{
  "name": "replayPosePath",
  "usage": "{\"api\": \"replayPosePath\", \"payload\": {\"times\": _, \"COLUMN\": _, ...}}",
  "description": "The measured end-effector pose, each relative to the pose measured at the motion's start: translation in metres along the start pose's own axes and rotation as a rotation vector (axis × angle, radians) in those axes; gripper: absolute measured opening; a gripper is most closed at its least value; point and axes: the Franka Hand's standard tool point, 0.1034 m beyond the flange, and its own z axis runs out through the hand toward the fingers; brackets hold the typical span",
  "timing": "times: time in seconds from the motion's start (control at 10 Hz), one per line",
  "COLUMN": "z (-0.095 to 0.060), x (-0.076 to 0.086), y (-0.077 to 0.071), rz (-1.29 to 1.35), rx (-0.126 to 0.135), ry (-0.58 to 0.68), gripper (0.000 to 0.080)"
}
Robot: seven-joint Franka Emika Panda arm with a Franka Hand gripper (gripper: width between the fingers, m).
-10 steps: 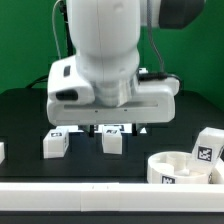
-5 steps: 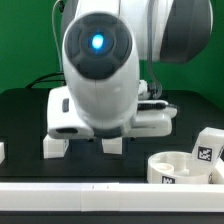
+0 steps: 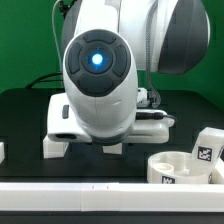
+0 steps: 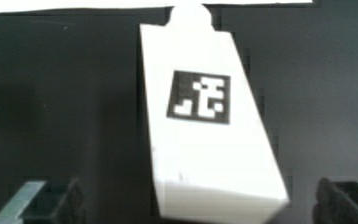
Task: Assemble stool
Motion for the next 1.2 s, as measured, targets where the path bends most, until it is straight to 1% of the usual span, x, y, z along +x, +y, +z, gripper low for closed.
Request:
{"api": "replayPosePath", "payload": {"times": 0.2, "z": 0.0102, "x": -0.0006, "y": 0.0006, "rz": 0.002, "rx": 0.0, "ry": -0.007, "gripper": 0.0648}}
{"api": "replayPosePath", "payload": {"times": 0.5, "z": 0.0134, "x": 0.0004, "y": -0.0011, "rz": 0.006, "rx": -0.001, "ry": -0.005, "gripper": 0.0648}}
{"api": "replayPosePath", "payload": {"times": 0.7, "z": 0.0136, "x": 0.0004, "y": -0.0017, "rz": 0.01, "rx": -0.002, "ry": -0.005, "gripper": 0.0391}}
{"api": "replayPosePath", "payload": {"times": 0.8, "z": 0.0136, "x": 0.0004, "y": -0.0017, "rz": 0.01, "rx": -0.002, "ry": -0.005, "gripper": 0.0391}}
{"api": "replayPosePath", "payload": {"times": 0.9, "z": 0.0137, "x": 0.0004, "y": -0.0023, "rz": 0.009, "rx": -0.002, "ry": -0.005, "gripper": 0.0324}}
{"api": "replayPosePath", "payload": {"times": 1.1, "z": 0.0135, "x": 0.0005, "y": -0.0029, "rz": 0.007, "rx": -0.004, "ry": -0.005, "gripper": 0.0324}}
{"api": "replayPosePath", "payload": {"times": 1.2, "z": 0.0104, "x": 0.0009, "y": -0.0041, "rz": 0.001, "rx": -0.007, "ry": 0.001, "gripper": 0.0324}}
